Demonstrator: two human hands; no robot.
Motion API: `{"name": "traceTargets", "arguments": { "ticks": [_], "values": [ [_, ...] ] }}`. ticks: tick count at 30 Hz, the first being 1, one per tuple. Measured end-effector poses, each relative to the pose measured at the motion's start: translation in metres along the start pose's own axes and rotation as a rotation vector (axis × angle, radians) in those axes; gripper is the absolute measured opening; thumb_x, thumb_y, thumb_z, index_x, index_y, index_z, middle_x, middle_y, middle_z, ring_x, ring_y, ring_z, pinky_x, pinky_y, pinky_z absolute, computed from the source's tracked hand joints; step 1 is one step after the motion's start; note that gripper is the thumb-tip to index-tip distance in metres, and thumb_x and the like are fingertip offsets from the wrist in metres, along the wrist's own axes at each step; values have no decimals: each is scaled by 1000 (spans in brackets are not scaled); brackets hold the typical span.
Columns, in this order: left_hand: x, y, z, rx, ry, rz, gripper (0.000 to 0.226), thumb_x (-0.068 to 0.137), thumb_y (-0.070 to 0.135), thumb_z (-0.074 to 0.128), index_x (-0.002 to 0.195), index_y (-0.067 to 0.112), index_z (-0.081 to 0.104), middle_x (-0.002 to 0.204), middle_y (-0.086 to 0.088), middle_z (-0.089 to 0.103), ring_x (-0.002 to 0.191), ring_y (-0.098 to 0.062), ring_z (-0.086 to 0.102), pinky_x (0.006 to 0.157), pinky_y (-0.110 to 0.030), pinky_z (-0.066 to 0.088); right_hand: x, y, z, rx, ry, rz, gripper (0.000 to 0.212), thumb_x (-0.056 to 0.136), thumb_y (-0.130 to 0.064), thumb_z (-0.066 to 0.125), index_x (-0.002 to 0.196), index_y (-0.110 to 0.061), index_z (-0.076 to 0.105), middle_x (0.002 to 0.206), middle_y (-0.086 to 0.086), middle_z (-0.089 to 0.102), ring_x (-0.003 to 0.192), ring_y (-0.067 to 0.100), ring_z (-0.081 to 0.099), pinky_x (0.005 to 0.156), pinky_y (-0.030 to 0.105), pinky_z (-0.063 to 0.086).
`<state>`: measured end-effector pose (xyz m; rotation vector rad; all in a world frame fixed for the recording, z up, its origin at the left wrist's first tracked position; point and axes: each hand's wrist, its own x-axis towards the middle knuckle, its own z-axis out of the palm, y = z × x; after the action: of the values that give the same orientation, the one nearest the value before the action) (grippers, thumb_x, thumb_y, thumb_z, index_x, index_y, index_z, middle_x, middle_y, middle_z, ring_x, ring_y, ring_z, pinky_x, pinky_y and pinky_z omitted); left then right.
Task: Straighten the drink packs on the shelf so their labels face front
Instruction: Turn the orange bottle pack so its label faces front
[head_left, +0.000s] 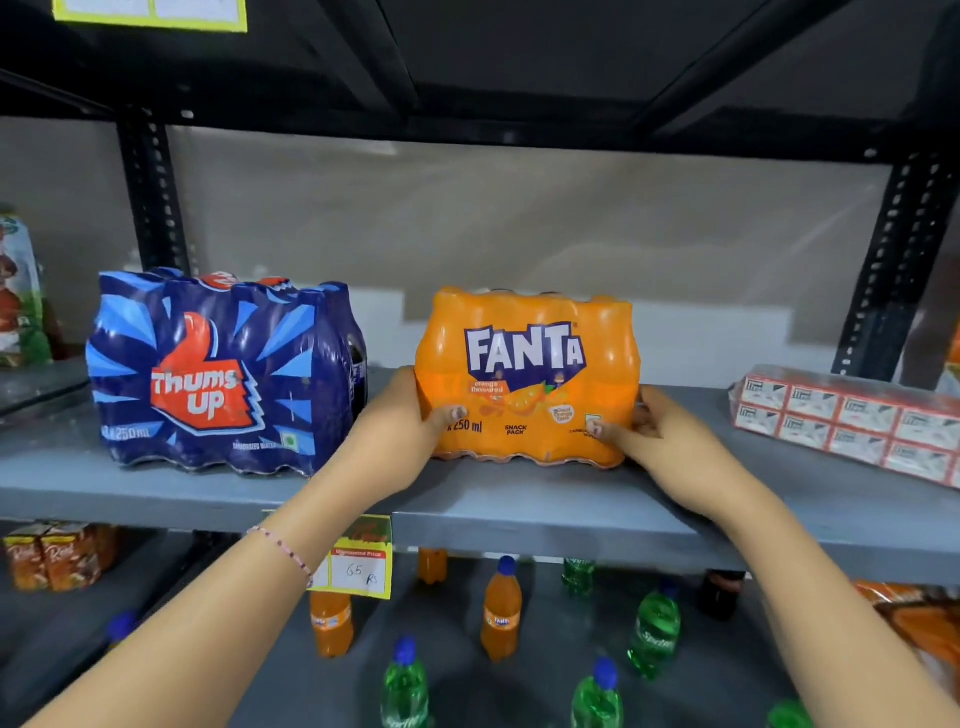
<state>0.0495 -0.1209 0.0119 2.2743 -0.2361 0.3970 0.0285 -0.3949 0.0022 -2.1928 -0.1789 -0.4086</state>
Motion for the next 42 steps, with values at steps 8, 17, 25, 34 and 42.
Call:
{"name": "traceTargets", "arguments": {
  "ticks": [8, 17, 25, 34, 42],
  "values": [
    [-31, -12, -7, -139, -3, 84, 60, 92, 35, 62, 146, 23, 37, 136, 4, 56, 114, -11, 53, 92, -27, 43, -32, -3, 5, 35, 31, -47, 52, 83, -56, 65, 128, -35, 47, 128, -11, 66, 114, 9, 64, 93, 26, 51],
    [-30, -21, -10, -91, -25, 69, 88, 74, 22, 84, 146, 25, 36, 132, 8, 56, 124, -18, 55, 99, -35, 48, -33, -1, 2, 72, 32, -25, 70, 76, -60, 68, 135, -28, 46, 131, -8, 66, 115, 10, 65, 101, 40, 54],
    [-28, -23, -8, -92, -23, 106, 82, 74, 23, 84, 142, 27, 38, 107, 29, 46, 108, -4, 49, 91, -25, 46, -33, 2, 2, 122, 20, -19, 65, 73, -60, 70, 128, -33, 48, 128, -11, 67, 114, 7, 67, 99, 38, 56],
    [-26, -26, -6, -108, -40, 134, 79, 68, 31, 87, 127, 41, 34, 107, 31, 47, 105, -5, 54, 82, -17, 46, -34, 3, 2, 111, 50, -25, 68, 68, -61, 71, 126, -33, 48, 127, -11, 66, 112, 8, 67, 95, 35, 58],
    [-28, -27, -5, -131, -27, 173, 76, 65, 30, 90, 117, 45, 36, 107, 28, 55, 92, 7, 57, 69, -12, 47, -34, 1, 2, 141, 77, -15, 57, 64, -64, 73, 111, -41, 51, 115, -17, 69, 103, 4, 70, 89, 33, 60]
  ]
}}
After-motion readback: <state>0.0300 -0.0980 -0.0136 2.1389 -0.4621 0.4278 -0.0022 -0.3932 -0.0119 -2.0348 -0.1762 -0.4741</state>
